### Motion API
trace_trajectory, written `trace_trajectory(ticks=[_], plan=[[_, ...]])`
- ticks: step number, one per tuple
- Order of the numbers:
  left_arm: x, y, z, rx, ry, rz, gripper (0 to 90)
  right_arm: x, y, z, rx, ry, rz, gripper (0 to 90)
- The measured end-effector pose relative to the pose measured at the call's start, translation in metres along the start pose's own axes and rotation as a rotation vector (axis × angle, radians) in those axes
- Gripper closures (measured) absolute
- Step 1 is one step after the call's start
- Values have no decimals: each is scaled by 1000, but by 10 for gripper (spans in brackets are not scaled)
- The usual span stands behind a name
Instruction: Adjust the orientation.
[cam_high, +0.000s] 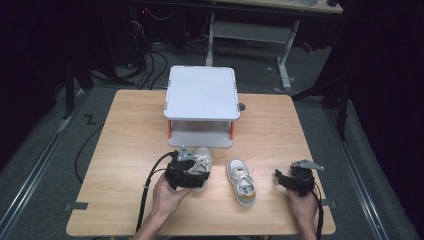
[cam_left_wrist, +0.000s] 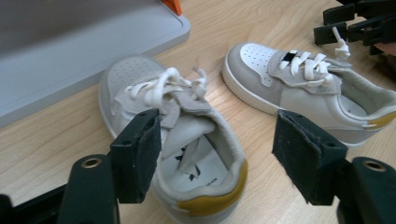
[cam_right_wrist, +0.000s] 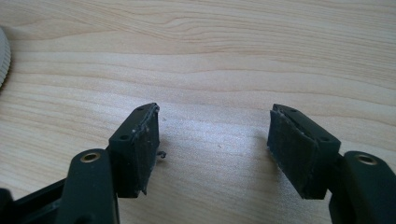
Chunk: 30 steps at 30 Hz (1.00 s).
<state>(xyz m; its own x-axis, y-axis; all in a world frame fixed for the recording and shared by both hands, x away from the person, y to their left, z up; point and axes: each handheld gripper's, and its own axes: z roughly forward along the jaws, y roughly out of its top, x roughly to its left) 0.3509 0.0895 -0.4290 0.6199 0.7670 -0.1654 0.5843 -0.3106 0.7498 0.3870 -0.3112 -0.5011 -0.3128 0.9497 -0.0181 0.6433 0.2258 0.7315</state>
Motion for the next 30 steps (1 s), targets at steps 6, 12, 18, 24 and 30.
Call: trace_trajectory(ticks=[6,12,18,24,30], plan=[[15,-6,-15,-46,33,-25,330,0,0,0,0,5,-5,341],[38,-27,-32,-88,92,-86,345,1,0,0,0,16,-16,342],[62,-49,-46,-110,132,-145,343,1,0,0,0,17,-16,341],[83,-67,-51,-124,207,-198,330,1,0,0,2,24,-18,325],[99,-82,-40,-89,279,-229,326,1,0,-1,9,31,-28,346]])
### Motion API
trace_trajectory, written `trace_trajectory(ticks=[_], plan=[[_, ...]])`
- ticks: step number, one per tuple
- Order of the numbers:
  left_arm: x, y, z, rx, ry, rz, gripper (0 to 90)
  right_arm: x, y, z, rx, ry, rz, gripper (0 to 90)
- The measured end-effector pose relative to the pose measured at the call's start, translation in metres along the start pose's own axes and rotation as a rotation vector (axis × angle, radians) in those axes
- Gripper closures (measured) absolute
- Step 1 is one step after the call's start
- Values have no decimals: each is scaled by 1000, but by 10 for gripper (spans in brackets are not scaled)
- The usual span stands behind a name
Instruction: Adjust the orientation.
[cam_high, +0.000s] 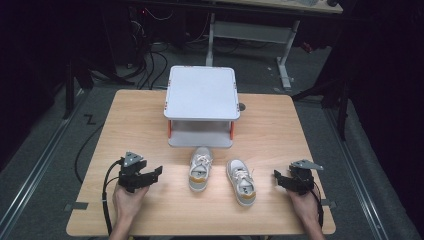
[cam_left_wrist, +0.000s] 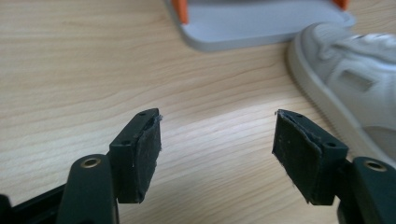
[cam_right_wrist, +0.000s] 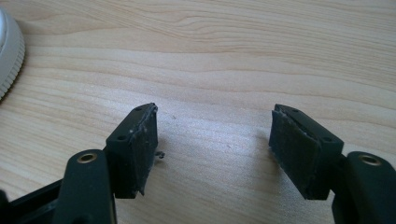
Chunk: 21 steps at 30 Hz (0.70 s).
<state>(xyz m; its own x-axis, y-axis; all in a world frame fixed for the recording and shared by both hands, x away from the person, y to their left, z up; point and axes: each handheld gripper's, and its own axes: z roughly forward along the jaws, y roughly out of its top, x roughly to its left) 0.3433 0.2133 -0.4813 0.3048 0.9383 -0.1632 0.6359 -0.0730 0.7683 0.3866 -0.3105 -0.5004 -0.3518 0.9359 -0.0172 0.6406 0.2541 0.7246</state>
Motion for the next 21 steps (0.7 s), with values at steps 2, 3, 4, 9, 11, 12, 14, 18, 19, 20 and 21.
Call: trace_trajectory(ticks=[2,3,4,9,11,12,14,18,19,20,21], plan=[[3,-3,5,14,28,7,326,0,2,-3,31,5,-6,420],[4,-4,7,14,37,5,326,1,3,-5,48,4,-5,440],[5,-5,9,15,46,7,326,1,4,-6,58,4,-7,457],[9,-7,17,32,105,35,326,9,4,-9,52,52,-20,509],[11,-8,18,37,114,30,326,14,4,-12,33,59,-41,520],[12,-9,19,33,114,22,326,17,5,-15,18,63,-50,527],[13,-10,20,31,119,10,327,20,6,-21,-31,56,-72,539],[15,-13,19,32,137,11,328,24,8,-38,-106,95,-68,566],[15,-13,19,32,137,11,328,25,9,-42,-119,107,-73,570],[15,-15,19,25,139,14,329,27,9,-45,-128,119,-72,570],[14,-15,19,24,142,14,328,28,10,-49,-137,135,-67,568]])
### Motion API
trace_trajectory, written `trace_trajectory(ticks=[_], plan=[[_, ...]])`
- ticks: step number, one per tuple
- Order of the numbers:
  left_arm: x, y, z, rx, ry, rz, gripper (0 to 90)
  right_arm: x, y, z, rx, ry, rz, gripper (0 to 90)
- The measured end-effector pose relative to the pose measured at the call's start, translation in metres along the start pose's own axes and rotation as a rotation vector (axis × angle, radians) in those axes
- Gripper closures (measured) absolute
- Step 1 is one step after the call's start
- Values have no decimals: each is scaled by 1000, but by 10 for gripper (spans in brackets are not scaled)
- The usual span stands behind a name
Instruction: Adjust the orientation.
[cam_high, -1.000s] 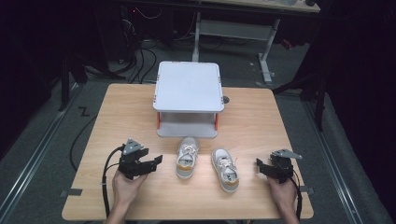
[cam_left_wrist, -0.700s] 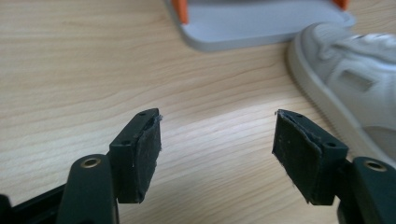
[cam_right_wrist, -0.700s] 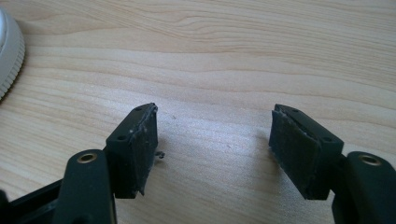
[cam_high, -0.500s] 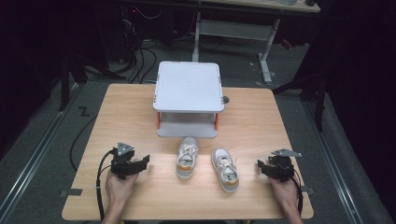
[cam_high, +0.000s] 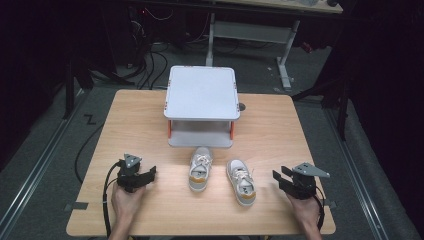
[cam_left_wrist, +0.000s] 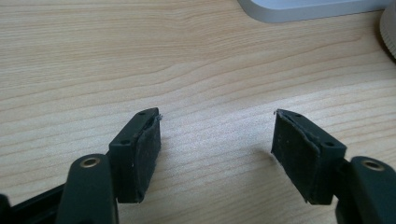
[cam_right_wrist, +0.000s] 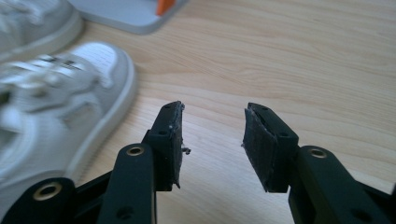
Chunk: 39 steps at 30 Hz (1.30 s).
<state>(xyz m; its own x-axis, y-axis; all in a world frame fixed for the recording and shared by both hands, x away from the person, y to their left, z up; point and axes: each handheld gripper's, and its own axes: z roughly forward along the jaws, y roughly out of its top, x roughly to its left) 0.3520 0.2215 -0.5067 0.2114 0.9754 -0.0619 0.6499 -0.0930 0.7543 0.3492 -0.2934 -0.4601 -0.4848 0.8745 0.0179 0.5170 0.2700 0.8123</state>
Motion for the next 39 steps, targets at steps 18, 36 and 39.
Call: trace_trajectory(ticks=[18,36,39], plan=[[-7,0,1,13,32,35,308,63,26,-10,50,205,-163,573],[-4,0,1,9,23,11,320,73,31,31,171,160,-251,696],[-8,2,3,19,41,41,307,77,32,30,177,131,-291,722]])
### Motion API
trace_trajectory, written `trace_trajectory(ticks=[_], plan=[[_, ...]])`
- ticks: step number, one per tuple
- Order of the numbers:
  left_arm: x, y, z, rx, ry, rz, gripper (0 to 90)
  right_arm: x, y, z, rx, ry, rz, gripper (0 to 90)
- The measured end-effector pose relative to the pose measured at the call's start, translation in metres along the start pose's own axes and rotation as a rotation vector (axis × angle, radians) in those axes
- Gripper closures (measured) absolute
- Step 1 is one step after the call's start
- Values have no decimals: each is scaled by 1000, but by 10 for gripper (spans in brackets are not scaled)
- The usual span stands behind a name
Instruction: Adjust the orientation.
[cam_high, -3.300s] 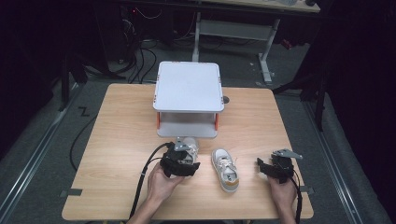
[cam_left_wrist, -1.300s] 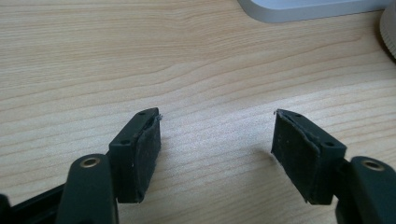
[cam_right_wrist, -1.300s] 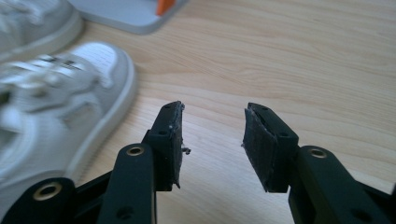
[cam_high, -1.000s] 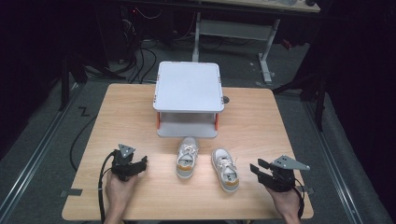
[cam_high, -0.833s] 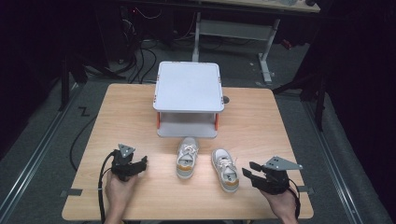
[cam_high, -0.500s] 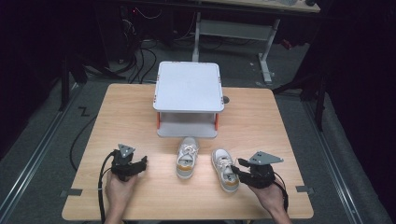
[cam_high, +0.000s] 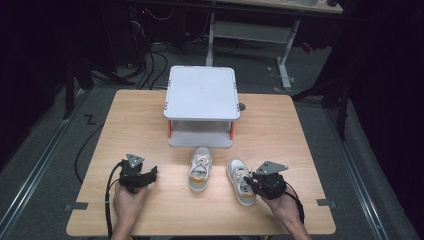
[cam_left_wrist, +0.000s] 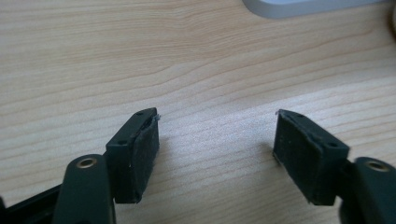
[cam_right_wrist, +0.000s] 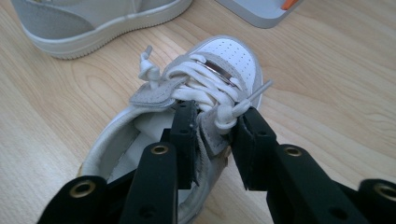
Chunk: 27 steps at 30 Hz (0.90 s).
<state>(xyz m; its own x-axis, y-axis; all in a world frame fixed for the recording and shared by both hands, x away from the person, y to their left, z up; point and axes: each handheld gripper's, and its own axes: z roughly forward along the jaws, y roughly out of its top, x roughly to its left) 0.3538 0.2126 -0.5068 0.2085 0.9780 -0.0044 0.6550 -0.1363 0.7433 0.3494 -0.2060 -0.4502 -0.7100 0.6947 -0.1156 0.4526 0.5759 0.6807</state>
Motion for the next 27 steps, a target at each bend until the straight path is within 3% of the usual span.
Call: trace_trajectory(ticks=[5,10,19,27], plan=[[0,0,0,-4,-2,-7,307,-2,0,-1,-4,6,11,753],[0,0,0,-4,-3,-8,310,-1,4,-3,14,-17,-33,792],[0,0,0,0,2,-5,301,0,0,-4,-22,-48,6,805],[0,0,0,-2,2,-8,300,-5,6,-8,-33,-36,29,811]])
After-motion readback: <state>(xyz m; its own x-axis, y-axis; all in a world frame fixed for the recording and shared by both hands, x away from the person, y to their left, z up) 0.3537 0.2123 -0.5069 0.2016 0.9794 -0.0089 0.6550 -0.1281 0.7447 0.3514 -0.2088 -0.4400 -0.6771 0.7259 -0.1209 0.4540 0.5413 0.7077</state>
